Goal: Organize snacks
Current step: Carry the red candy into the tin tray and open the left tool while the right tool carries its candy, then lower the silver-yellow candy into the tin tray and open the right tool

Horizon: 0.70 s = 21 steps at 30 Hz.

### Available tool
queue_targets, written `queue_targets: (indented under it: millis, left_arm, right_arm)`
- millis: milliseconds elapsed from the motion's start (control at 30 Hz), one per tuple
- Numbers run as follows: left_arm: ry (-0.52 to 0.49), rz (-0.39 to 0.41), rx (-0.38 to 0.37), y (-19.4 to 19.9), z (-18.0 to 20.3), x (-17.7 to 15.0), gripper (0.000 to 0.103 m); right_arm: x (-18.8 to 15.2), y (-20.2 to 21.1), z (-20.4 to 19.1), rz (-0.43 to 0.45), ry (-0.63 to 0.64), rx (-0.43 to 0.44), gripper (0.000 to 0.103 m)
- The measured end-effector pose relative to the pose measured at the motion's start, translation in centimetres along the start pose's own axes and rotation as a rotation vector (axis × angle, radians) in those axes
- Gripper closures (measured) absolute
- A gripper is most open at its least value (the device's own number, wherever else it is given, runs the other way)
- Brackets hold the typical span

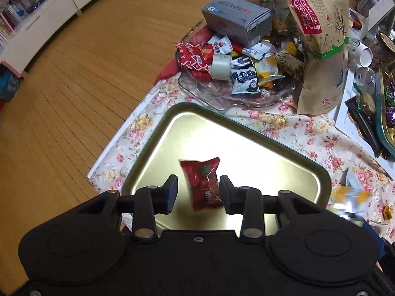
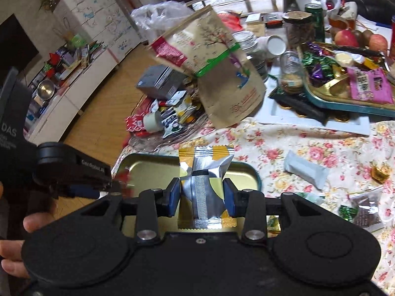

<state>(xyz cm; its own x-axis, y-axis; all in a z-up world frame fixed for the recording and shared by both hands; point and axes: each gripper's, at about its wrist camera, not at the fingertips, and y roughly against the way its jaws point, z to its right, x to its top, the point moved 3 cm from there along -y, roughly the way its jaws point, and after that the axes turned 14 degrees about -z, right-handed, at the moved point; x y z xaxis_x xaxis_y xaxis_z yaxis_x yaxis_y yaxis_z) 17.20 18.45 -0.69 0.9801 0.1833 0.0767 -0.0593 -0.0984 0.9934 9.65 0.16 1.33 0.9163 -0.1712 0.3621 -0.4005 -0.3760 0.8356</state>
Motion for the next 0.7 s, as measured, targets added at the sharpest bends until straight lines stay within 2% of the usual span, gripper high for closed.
queue_targets:
  millis: [233, 500, 700]
  left_arm:
    - [0.022, -0.003, -0.017, 0.2, -0.1, 0.1, 0.055]
    - [0.000, 0.009, 0.002, 0.2, 0.9, -0.3, 0.054]
    - [-0.019, 0.085, 0.037, 0.9, 1.8, -0.9, 0.054]
  right_arm:
    - [-0.2, -0.9, -1.0, -0.005, 0.057, -0.015, 0.050]
    - [-0.2, -0.7, -0.4, -0.027, 0.042, -0.031, 0.049]
    - [-0.2, -0.6, 1.1, -0.025, -0.010, -0.100, 0.049]
